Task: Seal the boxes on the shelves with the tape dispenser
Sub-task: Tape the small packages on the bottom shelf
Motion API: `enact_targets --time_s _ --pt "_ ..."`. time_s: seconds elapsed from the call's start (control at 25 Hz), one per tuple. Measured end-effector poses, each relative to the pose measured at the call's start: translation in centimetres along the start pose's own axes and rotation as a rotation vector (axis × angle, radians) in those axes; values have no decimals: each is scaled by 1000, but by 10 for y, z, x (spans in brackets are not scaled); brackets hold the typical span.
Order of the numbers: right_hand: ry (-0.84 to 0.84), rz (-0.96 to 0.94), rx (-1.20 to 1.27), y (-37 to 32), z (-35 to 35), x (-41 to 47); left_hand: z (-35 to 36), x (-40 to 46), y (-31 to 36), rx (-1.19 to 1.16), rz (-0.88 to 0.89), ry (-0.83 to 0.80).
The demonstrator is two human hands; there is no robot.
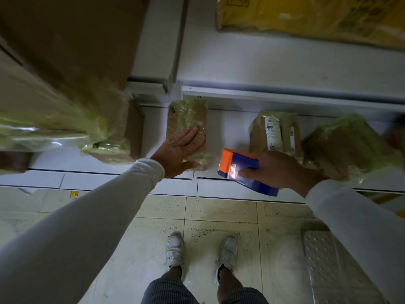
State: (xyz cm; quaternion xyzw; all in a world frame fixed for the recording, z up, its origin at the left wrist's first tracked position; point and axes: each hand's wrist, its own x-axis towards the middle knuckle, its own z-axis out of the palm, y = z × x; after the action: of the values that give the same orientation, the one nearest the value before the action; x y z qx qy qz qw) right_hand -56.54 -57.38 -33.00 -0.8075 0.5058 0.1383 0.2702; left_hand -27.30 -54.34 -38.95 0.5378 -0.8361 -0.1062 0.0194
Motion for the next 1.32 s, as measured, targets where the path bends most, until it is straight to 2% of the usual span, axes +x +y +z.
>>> enact_targets --time_s 0.12,0.24,0.32,0.44,0.56,0.64,0.76,0.88,1.0,1.12,1.32 --pt "85 66 41 -26 17 12 0 0 1 -31 4 45" --pt "199 88 -120 -50 26 27 2 0 2 -34 9 76" --pt "164 174 -184 -50 31 26 4 -1 3 -47 12 89" --pt "140 198 -103 -42 43 17 2 -3 4 -36 4 82" --pt "215 186 19 -42 41 11 2 2 25 -47 -194 100" --pt "213 184 65 -34 33 4 6 11 46 32 -336 143" --pt "166 204 91 -16 30 -4 17 18 53 129 -372 217" --pt "160 216 124 -10 30 -7 20 17 49 126 -361 206" --pt "179 190 178 -15 28 -10 12 14 50 38 -324 183" --pt "194 153 187 -17 18 -14 -1 -3 46 -70 -297 253" --pt "199 99 224 -14 11 -24 6 -35 45 -196 -429 183"
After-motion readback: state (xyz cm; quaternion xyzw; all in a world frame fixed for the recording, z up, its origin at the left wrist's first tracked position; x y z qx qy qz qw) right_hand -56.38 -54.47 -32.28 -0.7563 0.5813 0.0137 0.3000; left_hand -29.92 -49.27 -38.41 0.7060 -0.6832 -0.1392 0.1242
